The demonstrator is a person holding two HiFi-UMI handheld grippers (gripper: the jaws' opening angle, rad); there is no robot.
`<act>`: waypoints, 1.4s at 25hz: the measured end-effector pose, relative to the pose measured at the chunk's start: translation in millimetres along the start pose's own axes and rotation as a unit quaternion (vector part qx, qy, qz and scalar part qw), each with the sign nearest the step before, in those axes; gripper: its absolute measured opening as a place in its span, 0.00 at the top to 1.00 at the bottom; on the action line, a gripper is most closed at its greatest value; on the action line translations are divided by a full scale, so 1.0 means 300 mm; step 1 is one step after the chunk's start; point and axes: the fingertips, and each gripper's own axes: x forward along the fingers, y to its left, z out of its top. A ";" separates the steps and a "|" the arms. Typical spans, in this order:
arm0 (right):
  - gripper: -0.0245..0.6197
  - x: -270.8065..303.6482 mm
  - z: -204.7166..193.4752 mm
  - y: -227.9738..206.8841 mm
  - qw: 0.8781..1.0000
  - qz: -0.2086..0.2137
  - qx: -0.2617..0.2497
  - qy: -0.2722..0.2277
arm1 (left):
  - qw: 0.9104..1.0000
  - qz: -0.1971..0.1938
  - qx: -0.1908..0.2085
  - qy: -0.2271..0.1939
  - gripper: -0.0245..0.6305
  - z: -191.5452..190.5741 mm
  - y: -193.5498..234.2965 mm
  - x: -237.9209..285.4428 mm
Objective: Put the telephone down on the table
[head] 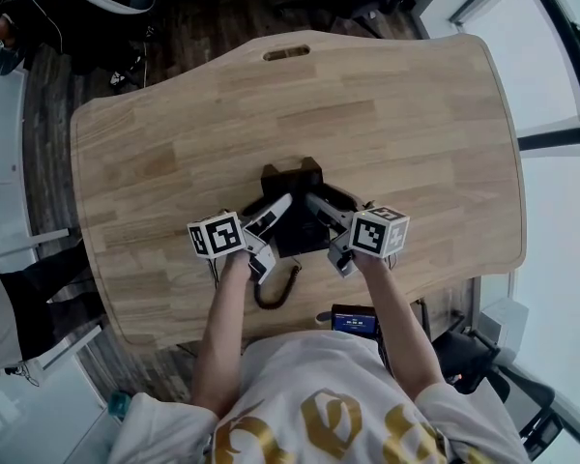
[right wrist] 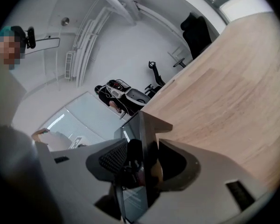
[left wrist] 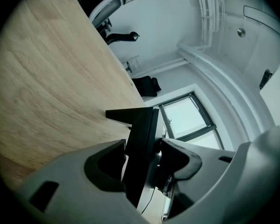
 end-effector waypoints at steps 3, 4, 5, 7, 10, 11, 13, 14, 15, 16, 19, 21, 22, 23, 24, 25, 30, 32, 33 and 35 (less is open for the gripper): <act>0.66 -0.012 0.005 0.004 1.000 -0.012 -0.020 -0.006 | 1.000 0.021 0.010 -0.001 0.63 -0.001 -0.001 -0.005; 0.66 -0.018 0.008 0.005 1.000 -0.015 -0.020 -0.009 | 0.999 0.030 0.020 -0.003 0.63 0.000 -0.001 -0.010; 0.66 -0.022 0.012 0.007 1.000 -0.017 -0.021 -0.011 | 0.999 0.041 0.034 -0.007 0.62 0.006 -0.001 -0.018; 0.66 -0.031 0.018 0.010 0.999 -0.021 -0.028 -0.012 | 0.995 0.068 0.066 -0.026 0.62 0.034 0.002 -0.045; 0.66 -0.050 0.024 0.012 0.998 -0.031 -0.046 -0.013 | 0.991 0.088 0.090 -0.050 0.61 0.075 -0.001 -0.089; 0.66 -0.058 0.027 0.013 0.998 -0.035 -0.049 -0.015 | 0.990 0.088 0.091 -0.054 0.61 0.084 -0.007 -0.100; 0.66 -0.071 0.033 0.019 0.997 -0.043 -0.055 -0.023 | 0.990 0.087 0.094 -0.059 0.61 0.095 -0.018 -0.117; 0.66 -0.077 0.036 0.024 0.997 -0.047 -0.060 -0.026 | 0.990 0.087 0.099 -0.060 0.61 0.097 -0.023 -0.124; 0.66 -0.083 0.037 0.029 0.996 -0.052 -0.065 -0.028 | 0.989 0.088 0.105 -0.059 0.61 0.096 -0.030 -0.129; 0.66 -0.088 0.038 0.036 0.996 -0.055 -0.069 -0.030 | 0.988 0.089 0.113 -0.057 0.62 0.093 -0.039 -0.134; 0.74 -0.104 0.048 0.057 0.993 -0.064 -0.089 -0.038 | 0.981 0.104 0.151 -0.057 0.88 0.089 -0.072 -0.153; 0.88 -0.125 0.055 0.054 0.988 -0.090 -0.113 -0.046 | 0.975 0.115 0.181 -0.052 0.93 0.084 -0.093 -0.165; 0.91 -0.138 0.058 0.048 0.985 -0.109 -0.125 -0.048 | 0.973 0.119 0.192 -0.050 0.94 0.081 -0.103 -0.170; 0.92 -0.153 0.060 0.044 0.981 -0.126 -0.136 -0.049 | 0.970 0.122 0.203 -0.048 0.94 0.079 -0.114 -0.176; 0.93 -0.167 0.061 0.046 0.979 -0.138 -0.145 -0.050 | 0.968 0.125 0.212 -0.047 0.95 0.078 -0.126 -0.185; 0.93 -0.181 0.063 0.056 0.977 -0.143 -0.150 -0.053 | 0.966 0.128 0.221 -0.048 0.95 0.077 -0.138 -0.194; 0.94 -0.241 0.068 0.152 0.973 -0.134 -0.171 -0.078 | 0.955 0.130 0.258 -0.059 0.95 0.062 -0.207 -0.238; 0.94 -0.261 0.063 0.195 0.972 -0.127 -0.180 -0.085 | 0.950 0.130 0.277 -0.067 0.95 0.056 -0.239 -0.255; 0.94 -0.271 0.059 0.215 0.970 -0.124 -0.188 -0.087 | 0.947 0.128 0.285 -0.070 0.95 0.052 -0.256 -0.262; 0.94 -0.288 0.053 0.254 0.966 -0.124 -0.207 -0.090 | 0.943 0.124 0.299 -0.074 0.95 0.046 -0.290 -0.274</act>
